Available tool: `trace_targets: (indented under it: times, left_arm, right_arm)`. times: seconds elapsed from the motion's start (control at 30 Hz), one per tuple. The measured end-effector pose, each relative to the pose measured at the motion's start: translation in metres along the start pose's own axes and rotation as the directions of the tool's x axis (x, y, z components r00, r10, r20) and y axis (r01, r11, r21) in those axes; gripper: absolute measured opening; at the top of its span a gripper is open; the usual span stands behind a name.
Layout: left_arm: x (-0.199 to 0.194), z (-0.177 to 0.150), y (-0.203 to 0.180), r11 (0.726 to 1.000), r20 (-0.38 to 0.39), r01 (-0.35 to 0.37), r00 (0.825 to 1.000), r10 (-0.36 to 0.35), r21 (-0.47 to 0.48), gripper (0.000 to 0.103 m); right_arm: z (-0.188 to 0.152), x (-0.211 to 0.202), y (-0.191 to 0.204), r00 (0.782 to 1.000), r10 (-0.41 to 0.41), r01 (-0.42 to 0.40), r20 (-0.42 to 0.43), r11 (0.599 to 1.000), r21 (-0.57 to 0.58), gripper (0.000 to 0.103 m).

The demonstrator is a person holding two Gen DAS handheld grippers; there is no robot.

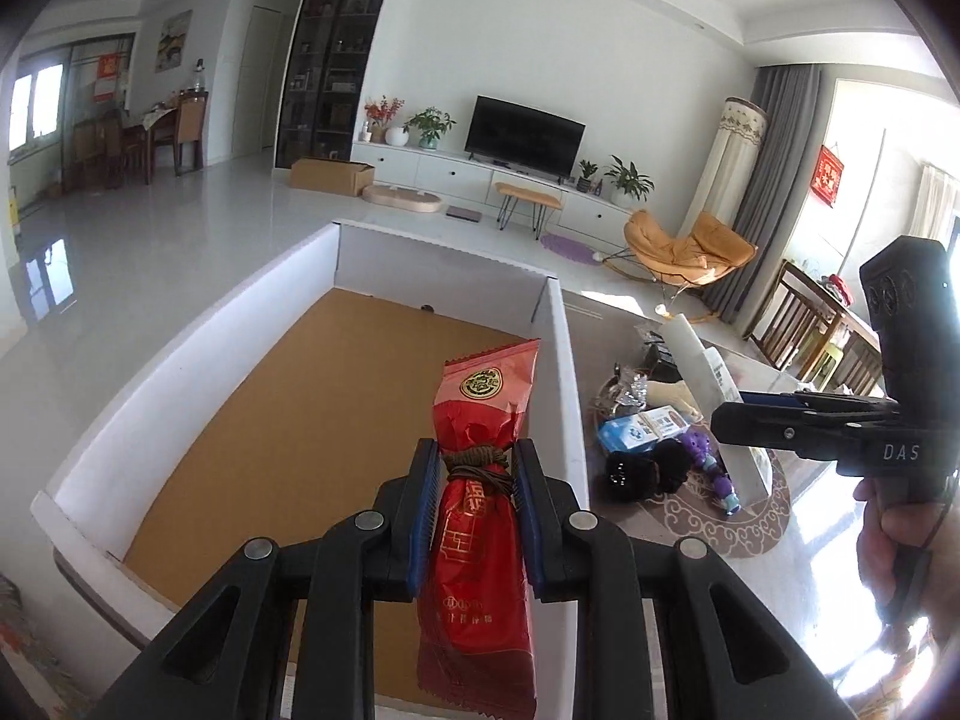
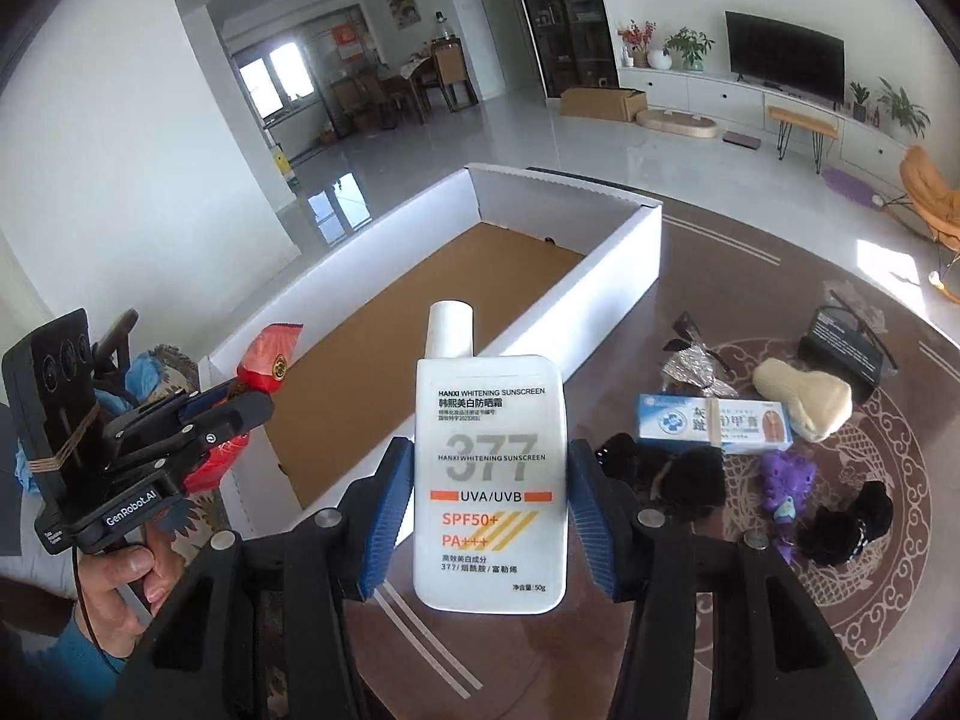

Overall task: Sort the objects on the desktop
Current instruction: 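Carry both held items into the white box and open both tools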

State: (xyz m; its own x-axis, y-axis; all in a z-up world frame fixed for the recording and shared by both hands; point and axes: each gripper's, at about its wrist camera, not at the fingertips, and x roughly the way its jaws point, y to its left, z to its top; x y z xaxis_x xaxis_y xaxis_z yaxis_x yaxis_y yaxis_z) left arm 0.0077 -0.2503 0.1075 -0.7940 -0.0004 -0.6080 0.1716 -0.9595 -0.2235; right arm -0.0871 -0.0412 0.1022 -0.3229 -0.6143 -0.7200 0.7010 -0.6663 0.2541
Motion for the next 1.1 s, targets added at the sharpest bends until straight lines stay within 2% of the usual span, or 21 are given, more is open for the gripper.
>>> trace_targets:
  times: [0.13,0.27,0.33,0.37,0.4,0.47,0.53,0.67,0.77,0.83,0.93,1.0,1.1]
  left_arm:
    - [0.023,0.002,0.046,0.994,-0.081,-0.105,0.991,0.103,-0.022,0.024]
    - [0.046,-0.007,0.060,0.990,-0.163,-0.141,0.977,0.139,0.000,0.026]
    - [0.052,-0.015,0.065,0.984,-0.182,-0.179,0.967,0.176,0.003,0.047]
    - [0.054,-0.019,0.065,0.980,-0.180,-0.197,0.965,0.193,-0.001,0.075]
    - [0.053,-0.023,0.067,0.978,-0.168,-0.209,0.964,0.204,-0.009,0.091]
    - [0.047,-0.029,0.064,0.980,-0.134,-0.199,0.972,0.194,-0.027,0.091]
    - [0.041,-0.031,0.054,0.984,-0.102,-0.178,0.980,0.173,-0.035,0.091]
    - [0.023,-0.030,0.010,0.994,-0.034,-0.104,0.994,0.104,0.022,0.091]
    - [0.008,-0.033,-0.045,0.993,-0.008,0.001,1.000,0.000,0.118,0.091]
    - [0.003,-0.041,-0.087,0.979,-0.012,0.077,0.997,-0.076,0.190,0.091]
    - [0.007,-0.060,-0.145,0.949,-0.053,0.174,0.985,-0.166,0.264,0.103]
    - [0.029,-0.077,-0.175,0.934,-0.110,0.230,0.972,-0.207,0.275,0.103]
    - [0.081,-0.109,-0.209,0.924,-0.223,0.259,0.954,-0.199,0.282,0.103]
  right_arm:
    - [0.019,0.049,0.057,0.995,0.104,-0.104,-0.007,0.995,-0.007,0.052]
    - [0.021,0.098,0.102,0.993,0.105,-0.108,-0.053,0.993,-0.050,0.052]
    - [0.017,0.117,0.112,0.995,0.065,-0.069,-0.079,0.996,-0.057,0.053]
    - [0.016,0.124,0.115,0.994,0.049,-0.054,-0.094,0.997,-0.055,0.061]
    - [0.014,0.129,0.116,0.994,0.041,-0.046,-0.104,0.998,-0.050,0.075]
    - [0.010,0.128,0.112,0.996,0.038,-0.042,-0.085,0.998,-0.041,0.083]
    - [0.007,0.115,0.106,0.998,0.040,-0.042,-0.042,0.998,-0.042,0.084]
    - [-0.009,0.068,0.069,0.995,-0.035,0.039,0.094,0.998,-0.040,0.096]
    - [-0.033,0.032,0.019,0.972,-0.144,0.144,0.186,0.989,0.018,0.103]
    - [-0.063,0.009,-0.019,0.951,-0.230,0.218,0.205,0.973,0.081,0.103]
    - [-0.120,-0.022,-0.082,0.908,-0.380,0.352,0.175,0.920,0.171,0.103]
    - [-0.156,-0.034,-0.120,0.885,-0.455,0.428,0.098,0.878,0.214,0.103]
    - [-0.201,-0.046,-0.168,0.860,-0.510,0.495,-0.013,0.828,0.262,0.103]
